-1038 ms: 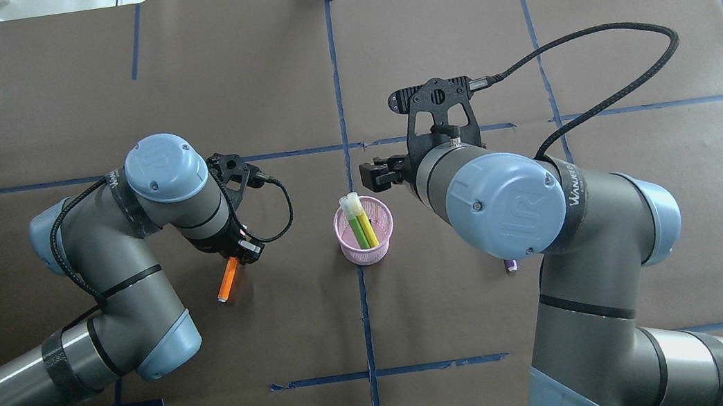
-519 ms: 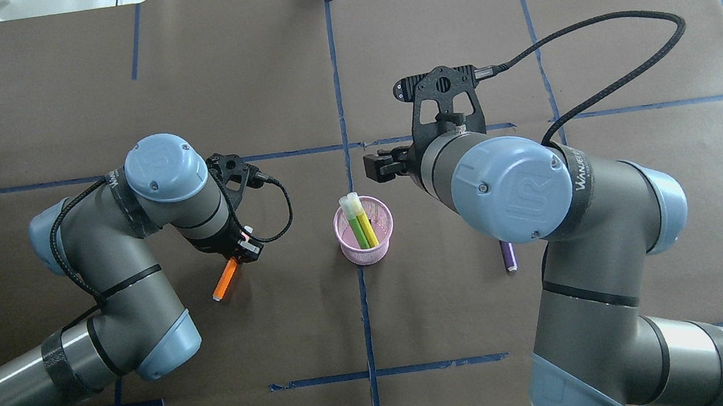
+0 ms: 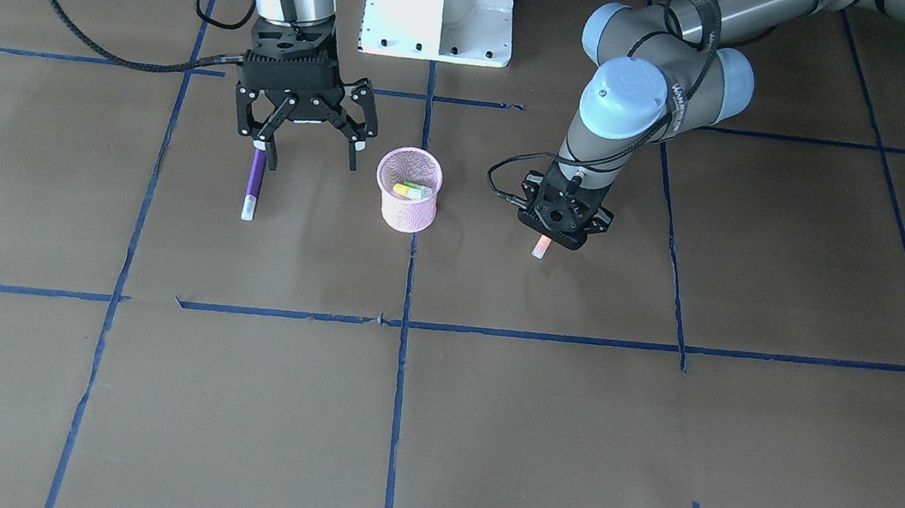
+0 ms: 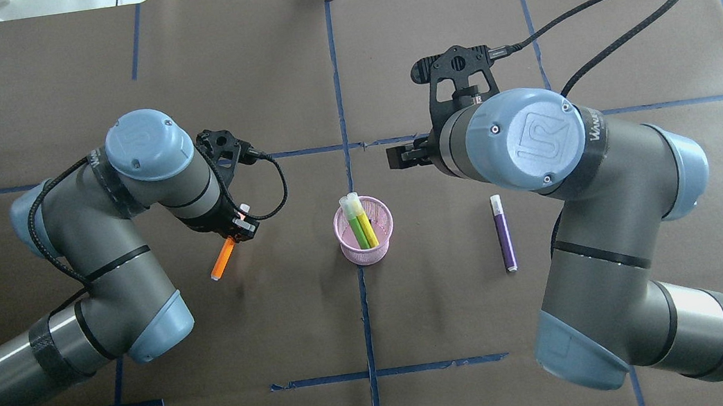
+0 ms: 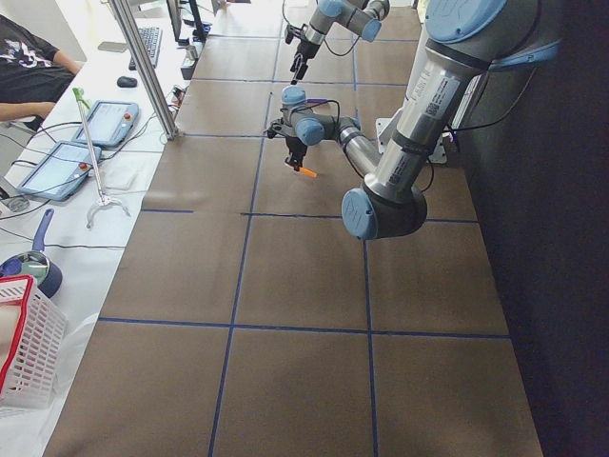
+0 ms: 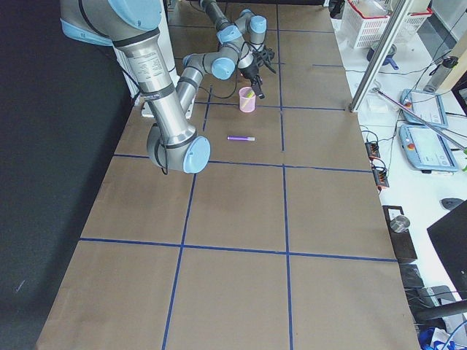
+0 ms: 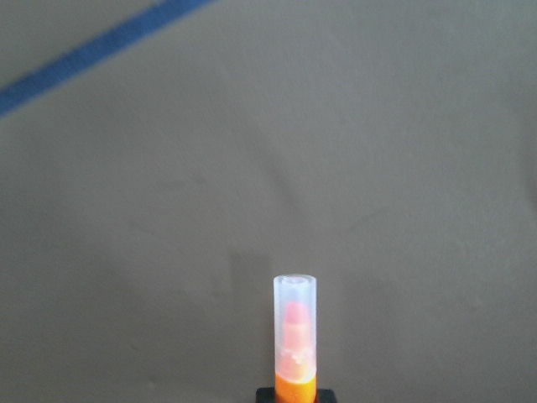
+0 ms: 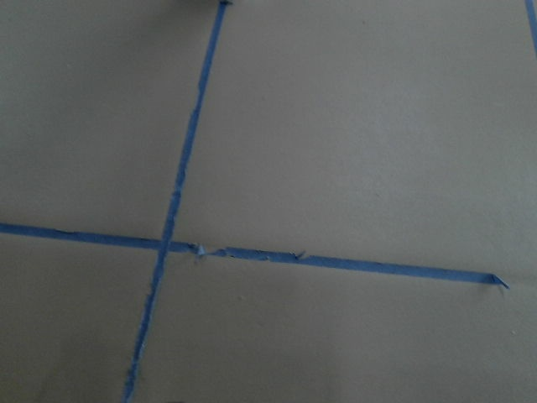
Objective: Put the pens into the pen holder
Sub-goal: 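Lift the orange marker with the left gripper while the right gripper reaches the purple marker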
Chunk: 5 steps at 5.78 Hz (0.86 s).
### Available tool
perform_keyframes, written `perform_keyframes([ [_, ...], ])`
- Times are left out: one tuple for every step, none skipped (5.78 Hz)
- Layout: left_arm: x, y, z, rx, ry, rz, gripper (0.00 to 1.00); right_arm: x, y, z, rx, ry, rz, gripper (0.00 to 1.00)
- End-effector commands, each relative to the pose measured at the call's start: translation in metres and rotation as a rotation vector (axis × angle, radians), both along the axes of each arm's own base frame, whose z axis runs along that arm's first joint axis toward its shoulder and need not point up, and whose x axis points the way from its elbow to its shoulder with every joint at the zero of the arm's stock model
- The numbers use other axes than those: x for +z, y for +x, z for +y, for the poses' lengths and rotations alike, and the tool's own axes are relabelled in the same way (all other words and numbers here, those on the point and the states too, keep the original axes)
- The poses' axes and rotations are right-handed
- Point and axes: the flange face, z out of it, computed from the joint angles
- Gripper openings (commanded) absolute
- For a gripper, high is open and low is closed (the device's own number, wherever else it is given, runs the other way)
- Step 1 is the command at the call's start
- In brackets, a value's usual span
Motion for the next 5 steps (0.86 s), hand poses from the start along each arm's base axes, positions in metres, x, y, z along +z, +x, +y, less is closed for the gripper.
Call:
perform_keyframes([
  [-0.057, -0.047, -0.013, -0.096, 0.098, 0.078, 0.0, 0.052, -0.001, -0.002, -0.099, -0.155, 0.056, 1.0],
  [-0.091, -0.07, -0.008, -0.162, 0.174, 0.139, 0.0, 0.075, -0.004, -0.009, -0.163, -0.25, 0.058, 1.0],
  [-0.114, -0.079, -0.007, -0.282, 0.177, 0.274, 0.0, 0.101, -0.004, -0.005, -0.207, -0.296, 0.077, 1.0],
  [-0.127, -0.088, -0.007, -0.37, 0.173, 0.354, 0.0, 0.123, -0.005, -0.006, -0.222, -0.307, 0.111, 1.0],
  [-0.142, -0.097, -0.003, -0.443, 0.155, 0.437, 0.0, 0.135, -0.009, -0.007, -0.248, -0.353, 0.111, 1.0],
])
